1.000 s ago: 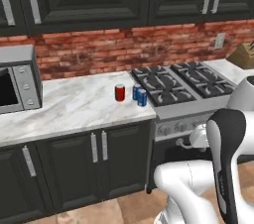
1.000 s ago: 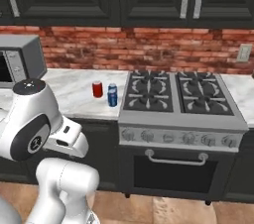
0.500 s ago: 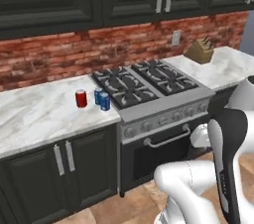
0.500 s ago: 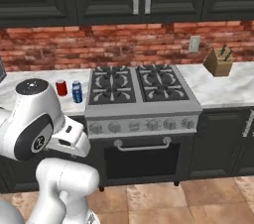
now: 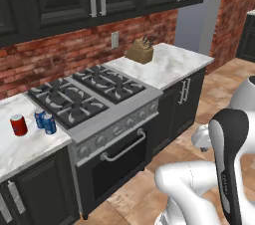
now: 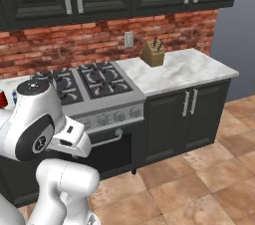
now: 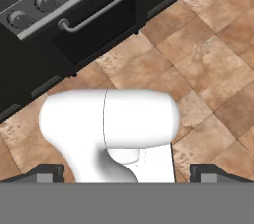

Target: Four empty soda cans are scattered around the kitchen. Gather all the cans and cluster them next to the stove for recycling.

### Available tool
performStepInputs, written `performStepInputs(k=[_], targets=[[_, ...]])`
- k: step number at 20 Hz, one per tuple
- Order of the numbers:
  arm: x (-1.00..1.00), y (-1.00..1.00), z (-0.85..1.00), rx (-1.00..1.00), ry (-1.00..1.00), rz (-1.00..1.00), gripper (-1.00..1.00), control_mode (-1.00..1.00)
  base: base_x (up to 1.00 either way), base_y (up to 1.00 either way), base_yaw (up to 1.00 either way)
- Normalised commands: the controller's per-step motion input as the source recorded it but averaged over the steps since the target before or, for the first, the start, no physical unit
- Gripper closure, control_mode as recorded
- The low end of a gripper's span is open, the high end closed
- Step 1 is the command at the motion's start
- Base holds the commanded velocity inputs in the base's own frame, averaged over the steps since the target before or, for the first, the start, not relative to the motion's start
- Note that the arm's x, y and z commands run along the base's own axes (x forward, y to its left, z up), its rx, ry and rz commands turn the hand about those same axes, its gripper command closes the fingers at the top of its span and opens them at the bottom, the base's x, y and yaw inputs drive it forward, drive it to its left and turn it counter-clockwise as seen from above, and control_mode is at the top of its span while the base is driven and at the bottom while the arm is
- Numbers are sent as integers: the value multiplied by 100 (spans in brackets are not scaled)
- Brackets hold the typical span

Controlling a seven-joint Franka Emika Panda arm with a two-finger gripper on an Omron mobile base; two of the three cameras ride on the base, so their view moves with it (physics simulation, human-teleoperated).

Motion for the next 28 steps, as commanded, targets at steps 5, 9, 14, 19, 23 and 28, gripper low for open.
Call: performStepInputs(k=[5,9,14,19,23,28], targets=[[0,0,0,0,0,0,-100,100,22,-61,-49],[0,0,0,0,0,0,-100,100,29,-65,-50],[0,0,0,0,0,0,-100,100,42,-71,-51],[0,0,0,0,0,0,-100,100,64,-64,-50],[0,0,0,0,0,0,-100,100,82,-69,-47],[0,0,0,0,0,0,-100,100,90,-65,-45]])
